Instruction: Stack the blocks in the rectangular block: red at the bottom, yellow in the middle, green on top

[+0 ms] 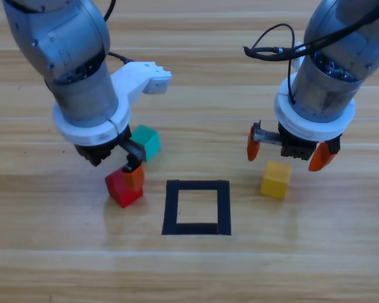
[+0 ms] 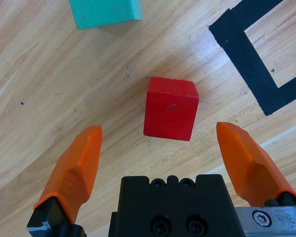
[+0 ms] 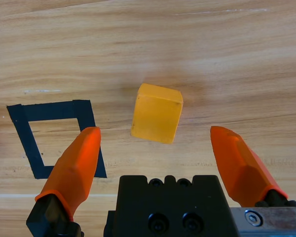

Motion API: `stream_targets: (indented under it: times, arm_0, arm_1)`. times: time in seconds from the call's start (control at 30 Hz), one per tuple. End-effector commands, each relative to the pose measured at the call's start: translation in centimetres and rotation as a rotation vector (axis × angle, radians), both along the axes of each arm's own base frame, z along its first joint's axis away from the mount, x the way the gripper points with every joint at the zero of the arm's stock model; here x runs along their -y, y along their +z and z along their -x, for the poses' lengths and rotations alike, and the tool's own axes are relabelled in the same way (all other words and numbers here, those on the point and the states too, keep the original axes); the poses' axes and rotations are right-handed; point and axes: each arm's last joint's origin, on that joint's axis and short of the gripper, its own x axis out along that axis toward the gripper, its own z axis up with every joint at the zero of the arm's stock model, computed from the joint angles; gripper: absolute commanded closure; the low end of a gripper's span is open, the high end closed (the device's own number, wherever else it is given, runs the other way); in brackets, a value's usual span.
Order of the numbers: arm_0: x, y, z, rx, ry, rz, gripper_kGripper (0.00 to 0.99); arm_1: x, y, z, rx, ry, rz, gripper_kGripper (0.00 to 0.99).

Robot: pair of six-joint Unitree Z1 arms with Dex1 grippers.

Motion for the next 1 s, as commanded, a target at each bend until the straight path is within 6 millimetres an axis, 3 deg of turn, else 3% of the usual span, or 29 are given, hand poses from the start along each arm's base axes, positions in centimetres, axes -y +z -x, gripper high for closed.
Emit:
stream_targets:
  times: [0.03, 0.37, 0.73, 0.8, 0.93, 1.0]
  arm_0:
    - [1.0, -1.7, 0.0, -0.037, -0.031, -0.036, 0.001]
    - [1.9, -3.7, -0.1, -0.067, -0.050, -0.054, 0.014]
    - [2.6, -5.6, 0.0, -0.075, -0.063, -0.057, 0.030]
    - [2.6, -6.0, 0.0, -0.077, -0.061, -0.060, 0.030]
    - [2.7, -6.5, 0.0, -0.077, -0.063, -0.060, 0.034]
    - [2.8, -6.8, -0.1, -0.079, -0.063, -0.062, 0.047]
  arm_1:
    - [-0.5, -4.2, -1.4, -0.074, -0.023, 0.064, 0.010]
    - [-0.9, -6.1, -1.8, -0.101, -0.026, 0.089, 0.014]
    - [-1.0, -7.2, -1.7, -0.137, -0.043, 0.090, 0.198]
    - [-1.0, -7.3, -1.7, -0.143, -0.045, 0.089, 0.264]
    - [-0.9, -7.3, -1.6, -0.142, -0.048, 0.094, 0.585]
    - [-0.8, -7.1, -1.6, -0.136, -0.048, 0.093, 0.663]
